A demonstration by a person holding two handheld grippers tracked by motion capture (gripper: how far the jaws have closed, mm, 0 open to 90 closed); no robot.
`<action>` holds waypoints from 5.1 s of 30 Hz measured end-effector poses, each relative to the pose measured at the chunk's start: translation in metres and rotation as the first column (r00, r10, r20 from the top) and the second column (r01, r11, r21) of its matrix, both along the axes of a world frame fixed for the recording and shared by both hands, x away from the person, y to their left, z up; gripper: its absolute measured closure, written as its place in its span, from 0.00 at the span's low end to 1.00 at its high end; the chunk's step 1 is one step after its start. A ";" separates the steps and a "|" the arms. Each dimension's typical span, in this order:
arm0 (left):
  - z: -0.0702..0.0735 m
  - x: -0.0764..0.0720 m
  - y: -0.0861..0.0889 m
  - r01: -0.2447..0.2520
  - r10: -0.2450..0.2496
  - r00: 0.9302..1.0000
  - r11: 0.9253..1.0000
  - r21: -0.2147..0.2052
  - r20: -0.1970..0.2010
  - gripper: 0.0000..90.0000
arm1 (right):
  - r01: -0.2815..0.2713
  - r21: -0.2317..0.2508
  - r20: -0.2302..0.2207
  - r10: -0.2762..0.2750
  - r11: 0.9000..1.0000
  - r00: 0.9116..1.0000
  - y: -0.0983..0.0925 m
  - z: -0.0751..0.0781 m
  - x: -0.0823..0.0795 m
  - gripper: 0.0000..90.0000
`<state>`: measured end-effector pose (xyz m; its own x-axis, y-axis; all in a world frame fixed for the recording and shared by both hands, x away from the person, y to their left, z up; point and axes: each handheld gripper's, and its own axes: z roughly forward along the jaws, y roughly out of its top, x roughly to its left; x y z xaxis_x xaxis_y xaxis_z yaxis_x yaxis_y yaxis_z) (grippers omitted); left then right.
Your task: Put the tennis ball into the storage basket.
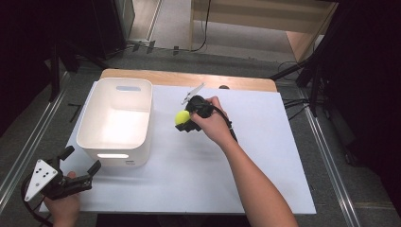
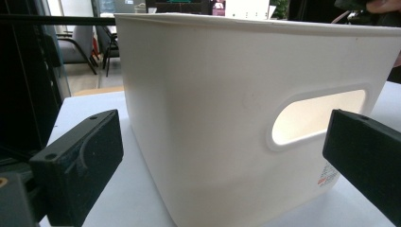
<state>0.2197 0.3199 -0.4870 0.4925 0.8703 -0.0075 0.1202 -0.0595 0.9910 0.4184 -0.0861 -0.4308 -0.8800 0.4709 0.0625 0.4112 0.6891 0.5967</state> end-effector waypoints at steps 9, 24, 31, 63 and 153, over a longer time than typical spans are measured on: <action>0.000 0.000 0.000 0.003 -0.003 1.000 1.000 -0.001 0.003 0.00 | -0.018 0.042 -0.017 0.019 0.999 1.000 0.003 0.014 -0.005 0.25; 0.000 0.000 0.000 0.000 0.000 1.000 1.000 -0.001 0.001 0.00 | -0.060 0.046 0.006 0.059 0.997 0.998 0.008 0.031 -0.011 0.25; 0.000 0.000 -0.001 0.001 -0.001 1.000 1.000 -0.005 0.002 0.00 | -0.082 0.053 0.014 0.082 0.995 0.997 0.015 0.039 -0.016 0.25; 0.000 0.000 -0.001 0.006 -0.006 1.000 1.000 0.002 0.003 0.00 | -0.167 0.080 0.058 0.162 0.983 0.985 0.040 0.071 -0.042 0.26; 0.000 0.001 -0.002 0.009 -0.009 1.000 1.000 0.015 -0.002 0.00 | -0.268 0.087 0.058 0.263 0.960 0.963 0.118 0.072 -0.041 0.25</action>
<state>0.2205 0.3180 -0.4871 0.5000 0.8660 0.0040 0.1219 -0.0750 0.9897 0.3772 0.0323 -0.3591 -0.9754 0.2140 0.0518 0.1919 0.7105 0.6770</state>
